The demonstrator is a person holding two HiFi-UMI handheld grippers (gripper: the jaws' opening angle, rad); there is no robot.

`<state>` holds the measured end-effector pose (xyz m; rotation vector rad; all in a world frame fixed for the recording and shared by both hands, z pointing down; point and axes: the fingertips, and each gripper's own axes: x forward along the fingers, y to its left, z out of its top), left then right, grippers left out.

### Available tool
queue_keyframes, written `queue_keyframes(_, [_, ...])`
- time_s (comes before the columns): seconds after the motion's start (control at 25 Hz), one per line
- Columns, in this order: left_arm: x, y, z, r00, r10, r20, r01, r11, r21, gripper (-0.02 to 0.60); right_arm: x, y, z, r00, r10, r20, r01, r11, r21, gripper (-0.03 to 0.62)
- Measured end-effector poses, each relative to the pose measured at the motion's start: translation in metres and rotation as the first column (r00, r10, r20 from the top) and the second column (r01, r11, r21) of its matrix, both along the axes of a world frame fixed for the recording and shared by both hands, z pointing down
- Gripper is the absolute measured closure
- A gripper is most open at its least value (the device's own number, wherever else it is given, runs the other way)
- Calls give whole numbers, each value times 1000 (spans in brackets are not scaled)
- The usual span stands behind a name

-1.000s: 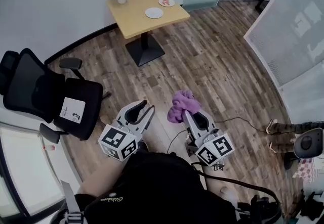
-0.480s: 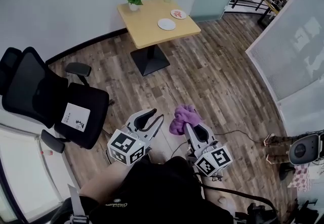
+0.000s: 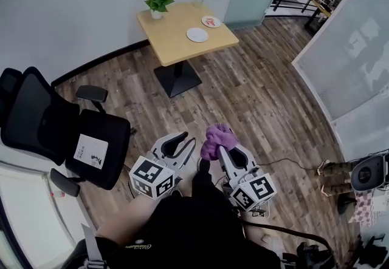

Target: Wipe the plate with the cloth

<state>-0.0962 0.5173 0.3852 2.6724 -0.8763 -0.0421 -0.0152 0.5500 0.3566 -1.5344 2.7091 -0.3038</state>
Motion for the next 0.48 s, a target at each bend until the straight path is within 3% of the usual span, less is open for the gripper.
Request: queue_keyframes(0.48, [37,-113,1,998,-45,35,46,999,-10,488,31,-115,2,996,-82,28,82,997,17,540])
